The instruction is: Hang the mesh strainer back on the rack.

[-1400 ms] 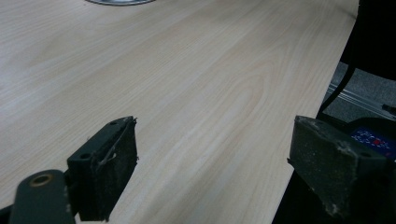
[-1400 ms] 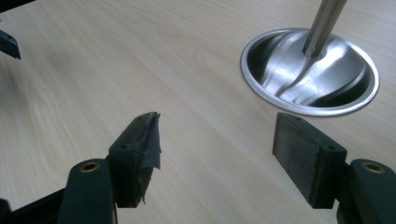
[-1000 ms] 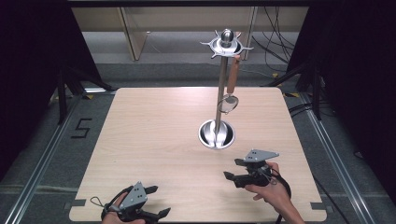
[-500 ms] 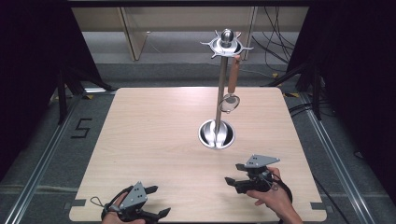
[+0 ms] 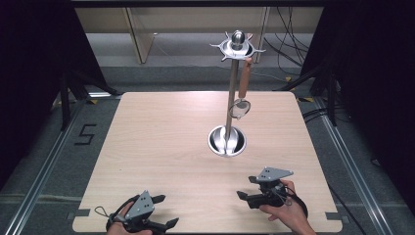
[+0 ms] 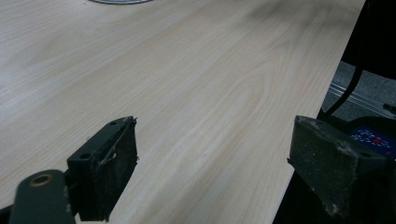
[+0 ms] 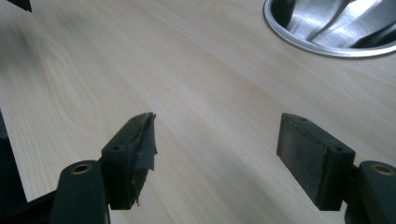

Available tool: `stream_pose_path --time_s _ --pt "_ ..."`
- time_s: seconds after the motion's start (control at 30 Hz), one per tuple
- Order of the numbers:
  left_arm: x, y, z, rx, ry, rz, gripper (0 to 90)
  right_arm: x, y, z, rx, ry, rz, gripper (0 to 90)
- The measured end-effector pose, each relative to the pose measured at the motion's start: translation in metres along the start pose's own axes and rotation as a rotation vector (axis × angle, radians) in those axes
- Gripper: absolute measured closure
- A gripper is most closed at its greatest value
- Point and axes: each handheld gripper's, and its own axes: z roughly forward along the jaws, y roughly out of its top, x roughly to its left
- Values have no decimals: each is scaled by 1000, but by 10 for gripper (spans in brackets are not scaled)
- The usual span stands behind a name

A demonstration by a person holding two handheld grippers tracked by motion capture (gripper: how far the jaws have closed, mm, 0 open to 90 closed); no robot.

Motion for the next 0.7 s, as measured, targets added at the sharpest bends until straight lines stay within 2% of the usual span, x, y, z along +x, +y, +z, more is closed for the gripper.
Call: stream_pose_path --time_s 0.03,0.07,0.13,0.17,0.2,0.23,0.4,0.5,0.57,0.6,0.7 --pt "-1 0 1 -10 -6 -17 147 0 -1 0 11 3 4 286" --pt "-1 0 1 -10 -6 -17 147 2 -1 -1 9 0 14 282" --pt "-2 0 1 -14 -7 -25 147 1 -2 -1 7 2 3 276" --pt "-2 0 1 -14 -7 -20 147 2 -3 -1 10 2 8 276" --pt "1 1 0 0 -4 18 147 3 -4 -1 13 13 12 276" --pt "-1 0 1 -14 -8 -4 147 3 -5 -2 12 7 0 276" --pt "-1 0 1 -15 -11 -5 147 6 -8 -3 15 3 9 276" --pt "-1 0 1 -15 -9 -6 147 7 -11 -3 35 5 -5 275" --pt "-1 0 1 -11 -11 -4 147 8 -12 -5 22 7 -11 270" --pt "1 0 0 -1 -2 18 147 9 -13 -6 13 13 -7 267" --pt "1 0 1 -3 -4 17 147 12 -15 -7 14 22 -9 252"
